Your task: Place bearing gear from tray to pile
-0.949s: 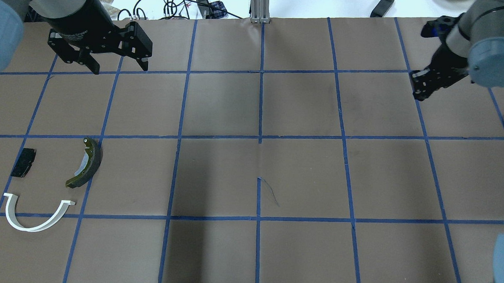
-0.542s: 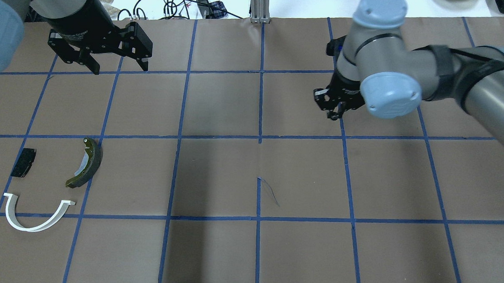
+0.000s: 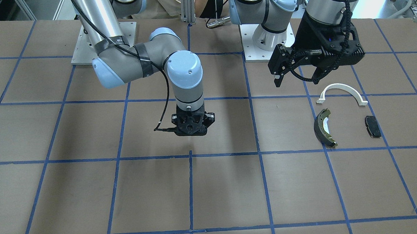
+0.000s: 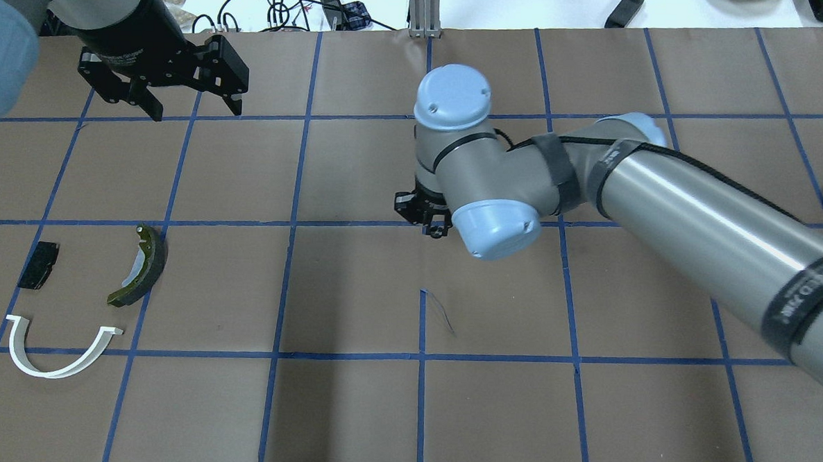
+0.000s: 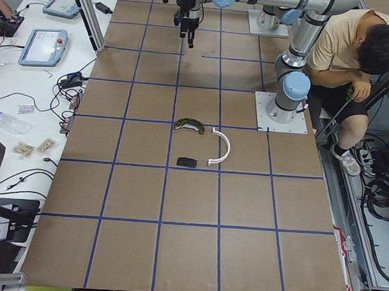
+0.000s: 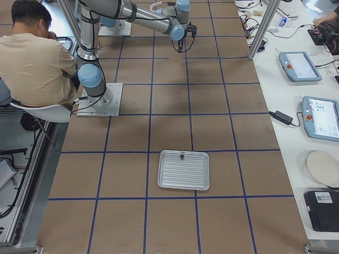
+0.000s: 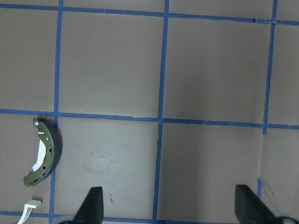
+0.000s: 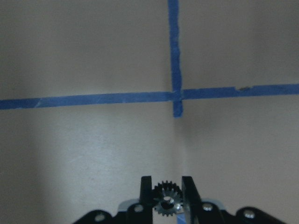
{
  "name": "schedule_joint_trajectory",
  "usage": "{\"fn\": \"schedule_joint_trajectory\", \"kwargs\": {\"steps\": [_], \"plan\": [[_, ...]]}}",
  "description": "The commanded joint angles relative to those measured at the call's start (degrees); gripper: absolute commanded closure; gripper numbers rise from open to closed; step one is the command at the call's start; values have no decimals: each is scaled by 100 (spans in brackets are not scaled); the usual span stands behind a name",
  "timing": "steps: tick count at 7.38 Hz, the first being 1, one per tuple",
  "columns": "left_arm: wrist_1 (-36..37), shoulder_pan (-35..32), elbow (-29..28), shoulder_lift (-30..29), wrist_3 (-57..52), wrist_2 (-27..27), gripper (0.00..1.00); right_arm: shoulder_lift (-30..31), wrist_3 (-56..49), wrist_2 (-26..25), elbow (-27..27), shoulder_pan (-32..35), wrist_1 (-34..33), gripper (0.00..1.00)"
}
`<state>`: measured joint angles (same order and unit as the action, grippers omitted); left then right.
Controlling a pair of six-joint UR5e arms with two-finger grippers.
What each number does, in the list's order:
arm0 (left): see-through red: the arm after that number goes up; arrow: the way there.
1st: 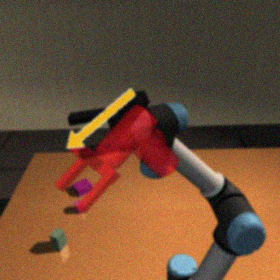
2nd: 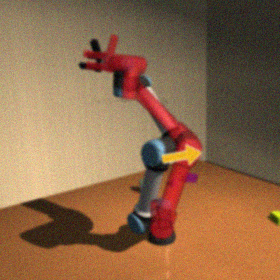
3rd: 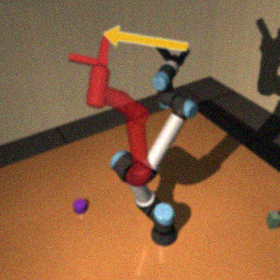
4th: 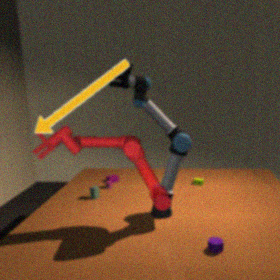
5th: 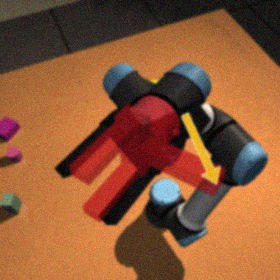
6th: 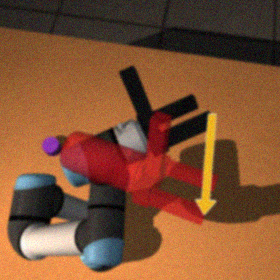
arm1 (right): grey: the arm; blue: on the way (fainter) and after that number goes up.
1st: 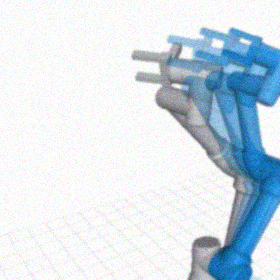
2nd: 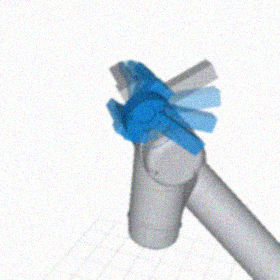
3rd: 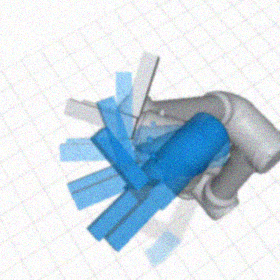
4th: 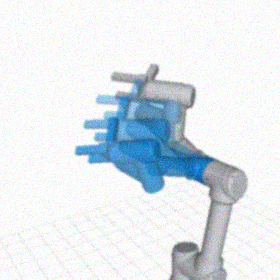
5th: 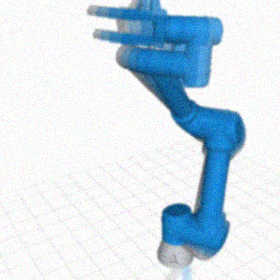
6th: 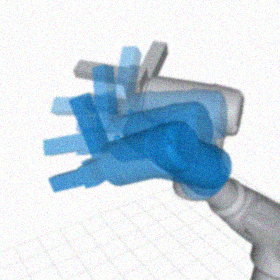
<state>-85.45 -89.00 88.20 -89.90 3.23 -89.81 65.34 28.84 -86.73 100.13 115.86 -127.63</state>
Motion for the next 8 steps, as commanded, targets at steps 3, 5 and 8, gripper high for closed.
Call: {"fn": "schedule_joint_trajectory", "kwargs": {"steps": [3, 5, 8], "plan": [[-6, -4, 13, -116, 37, 25, 0, -198, -314, -37, -63, 174, -263, 0], [-7, 58, 396, -290, -24, -1, 0, 213, -1514, -159, -274, -560, 295, 0], [2068, -457, 2116, -676, 701, 78, 0, 1129, -4410, -510, -187, -2335, 1186, 0]]}}
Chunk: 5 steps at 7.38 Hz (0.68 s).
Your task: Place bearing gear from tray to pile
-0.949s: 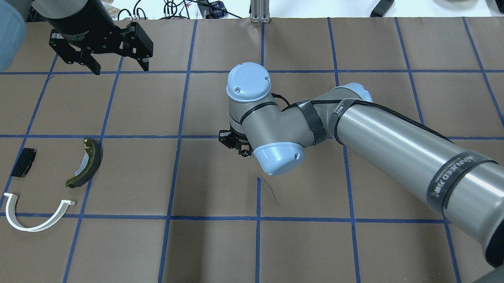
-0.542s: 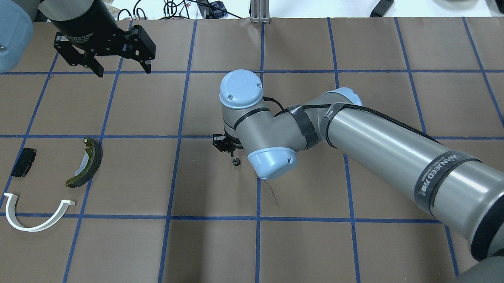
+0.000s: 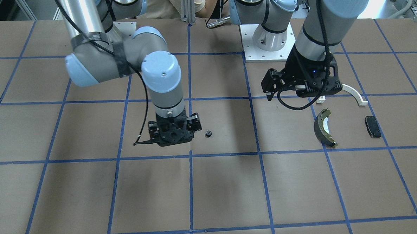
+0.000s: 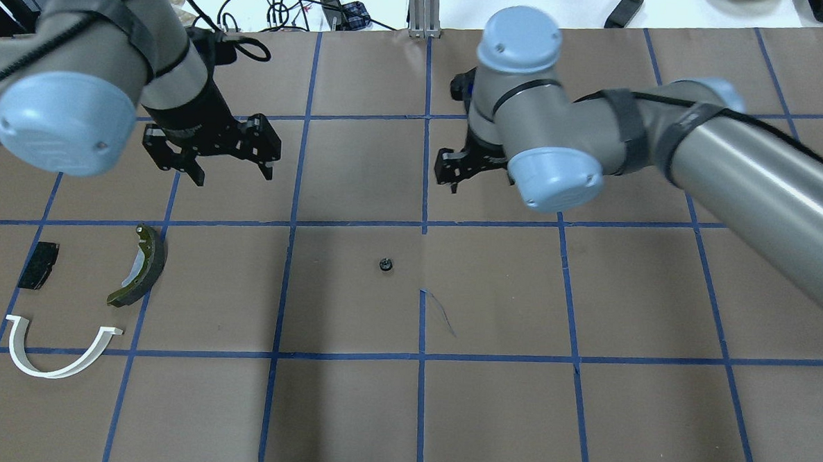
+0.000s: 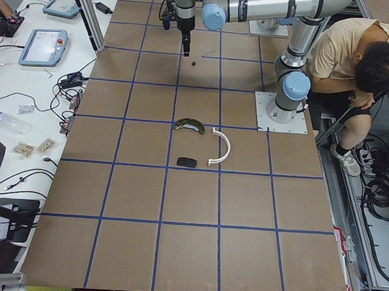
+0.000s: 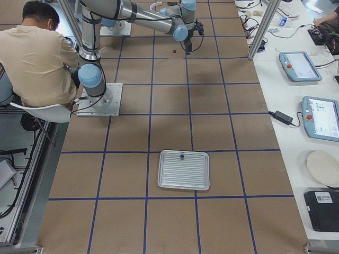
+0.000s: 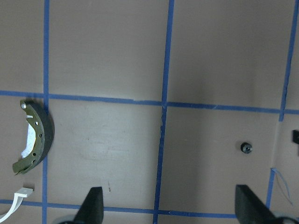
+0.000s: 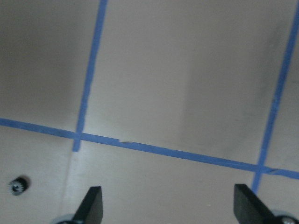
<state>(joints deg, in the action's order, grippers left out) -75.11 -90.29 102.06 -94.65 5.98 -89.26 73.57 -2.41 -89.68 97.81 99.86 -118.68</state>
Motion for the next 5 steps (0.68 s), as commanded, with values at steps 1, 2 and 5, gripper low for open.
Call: {"fn": "schedule_joint_trajectory", "kwargs": {"steps": [1, 2, 5], "plan": [[1616, -757, 954, -507, 1057, 23, 0, 394, -2263, -286, 71, -1375, 371, 0], [1927, -1092, 939, -858, 1446, 23, 0, 499, -3186, -261, 80, -2086, 389, 0], [3069, -1789, 965, -1642, 1670, 23, 0, 527, -6674, -86, 89, -4309, 284, 0]]}}
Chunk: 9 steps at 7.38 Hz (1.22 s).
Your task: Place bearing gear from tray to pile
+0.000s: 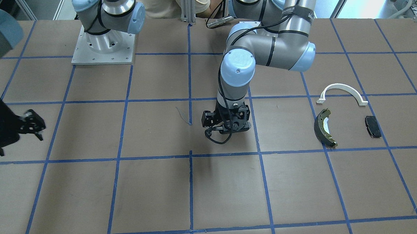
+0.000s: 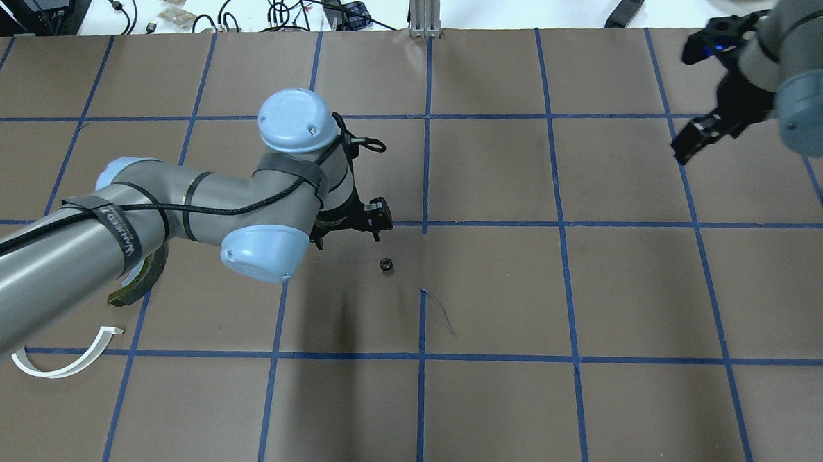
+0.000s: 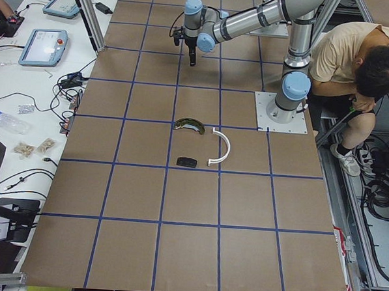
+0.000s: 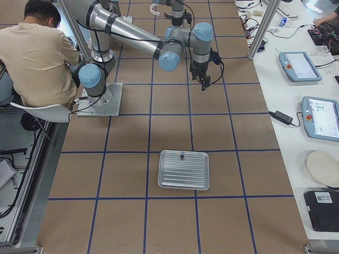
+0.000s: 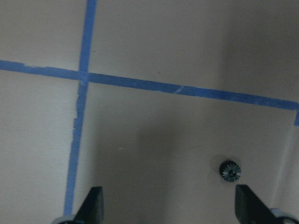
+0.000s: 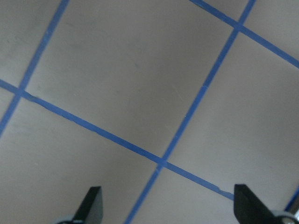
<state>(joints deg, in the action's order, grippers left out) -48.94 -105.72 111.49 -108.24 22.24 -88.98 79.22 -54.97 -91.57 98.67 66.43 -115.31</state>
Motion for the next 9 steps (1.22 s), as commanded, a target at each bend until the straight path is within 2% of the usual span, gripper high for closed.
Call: {"fn": "schedule_joint_trajectory", "kwargs": {"steps": [1, 3, 4, 5, 6, 7, 8, 9], "plan": [[447, -256, 22, -407, 35, -5, 0, -326, -2369, 122, -14, -1435, -70, 0], [447, -378, 92, -540, 35, -57, 0, -932, -4136, 131, -49, -2437, -174, 0], [455, -379, 101, -549, 43, -67, 0, -1240, -4649, 114, -58, -2546, -619, 0], [455, -405, 92, -558, 35, -75, 12, -1530, -5142, 122, -50, -2695, -763, 0], [464, -405, 92, -558, 43, -75, 44, -1776, -5269, 122, -41, -2784, -773, 0], [456, -405, 110, -558, 35, -75, 70, -1831, -5461, 131, -41, -2784, -956, 0], [473, -405, 101, -532, 26, -75, 91, -1858, -5472, 140, 3, -2784, -1088, 0], [473, -405, 92, -532, -35, -84, 100, -1928, -5402, 270, 21, -2784, -1107, 0]]}}
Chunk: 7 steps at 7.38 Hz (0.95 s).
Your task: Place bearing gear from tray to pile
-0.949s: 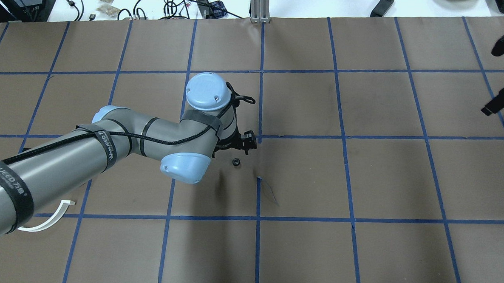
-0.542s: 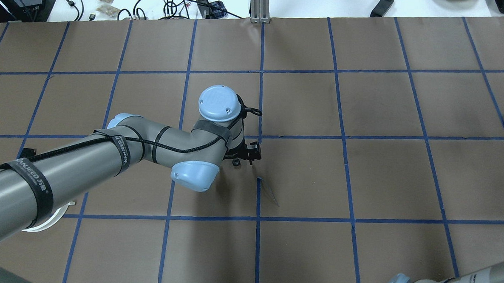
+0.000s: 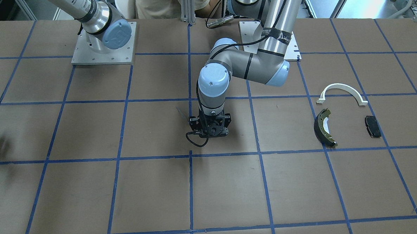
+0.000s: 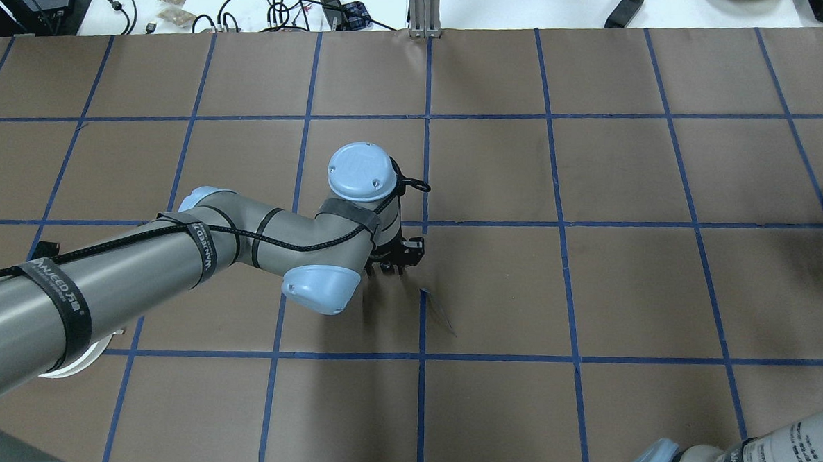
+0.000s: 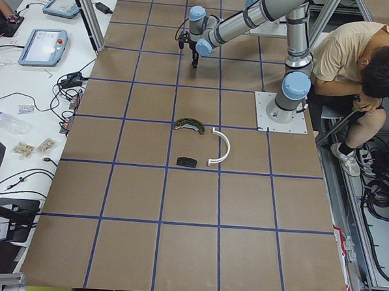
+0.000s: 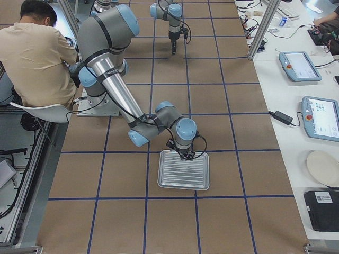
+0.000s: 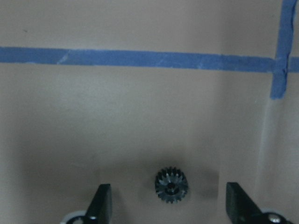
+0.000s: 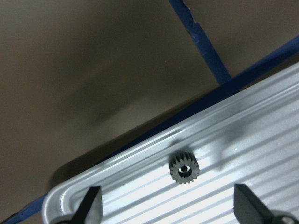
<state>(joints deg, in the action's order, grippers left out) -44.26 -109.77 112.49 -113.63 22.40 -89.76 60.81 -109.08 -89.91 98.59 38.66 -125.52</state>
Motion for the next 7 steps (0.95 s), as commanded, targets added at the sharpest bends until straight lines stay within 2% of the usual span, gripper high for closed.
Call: {"fn": "schedule_joint_trajectory", "kwargs": {"steps": [1, 3, 4, 6, 7], "plan": [[49, 43, -60, 43, -174, -7, 100, -95, 105, 314, 28, 1, -130, 2], [76, 305, -200, 218, -367, -15, 100, -122, 133, 317, 20, 1, -148, 3], [-29, 707, -375, 323, -507, 19, 100, -122, 115, 316, 19, -8, -183, 4], [-738, 1445, -412, 683, -1295, 37, 100, -113, 124, 308, -7, -8, -192, 13], [-1159, 2032, -429, 885, -1726, 37, 100, -122, 150, 316, 2, 1, -183, 20]]}}
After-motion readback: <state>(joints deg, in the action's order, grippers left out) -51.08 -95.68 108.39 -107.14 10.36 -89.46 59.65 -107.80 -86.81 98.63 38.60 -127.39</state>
